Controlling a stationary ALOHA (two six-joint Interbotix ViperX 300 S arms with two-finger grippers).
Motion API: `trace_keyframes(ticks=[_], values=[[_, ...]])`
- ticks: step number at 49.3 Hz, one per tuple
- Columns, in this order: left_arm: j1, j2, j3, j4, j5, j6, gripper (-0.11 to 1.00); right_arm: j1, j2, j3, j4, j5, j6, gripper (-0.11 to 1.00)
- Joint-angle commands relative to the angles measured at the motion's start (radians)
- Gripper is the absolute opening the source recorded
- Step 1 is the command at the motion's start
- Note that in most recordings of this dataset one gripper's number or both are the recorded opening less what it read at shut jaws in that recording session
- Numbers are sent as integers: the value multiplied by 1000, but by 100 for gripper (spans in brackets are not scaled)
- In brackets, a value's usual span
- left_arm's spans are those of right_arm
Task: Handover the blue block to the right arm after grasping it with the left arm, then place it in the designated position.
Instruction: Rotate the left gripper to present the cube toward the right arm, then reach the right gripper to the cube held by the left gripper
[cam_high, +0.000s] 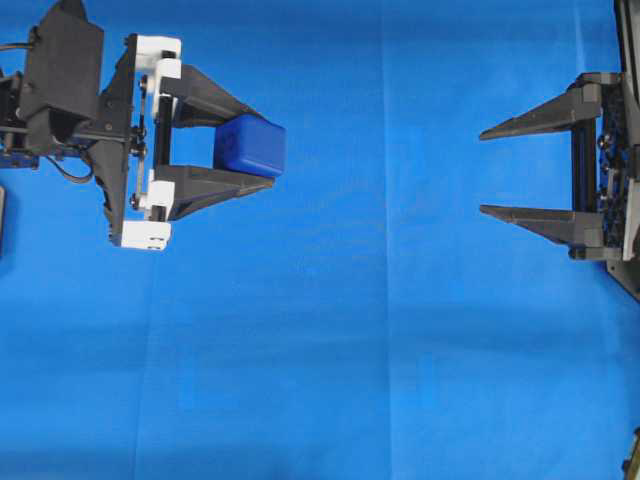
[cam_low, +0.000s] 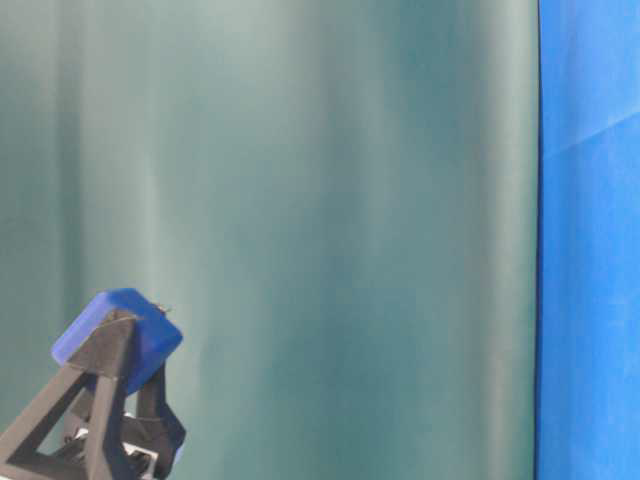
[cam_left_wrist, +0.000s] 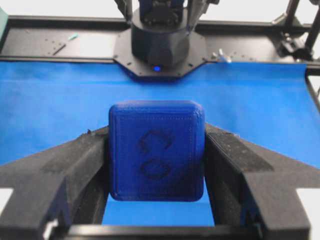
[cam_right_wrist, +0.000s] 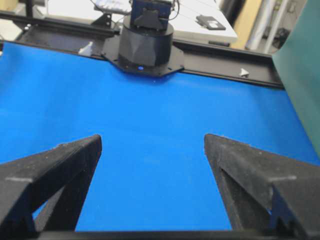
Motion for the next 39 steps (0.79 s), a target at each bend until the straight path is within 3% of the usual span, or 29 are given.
trace_keyframes(ticks=[1, 17, 29, 39], values=[[0, -55, -11, 2, -9, 2, 46, -2, 2, -28, -2, -5, 0, 97], [0, -57, -9, 2, -9, 0, 46, -2, -2, -46, -18, 9, -34, 97], [0, -55, -9, 2, -9, 0, 46, -2, -17, -100, -196, 75, -213, 95], [0, -54, -6, 0, -12, 0, 46, -2, -20, -129, -310, 81, -376, 94]])
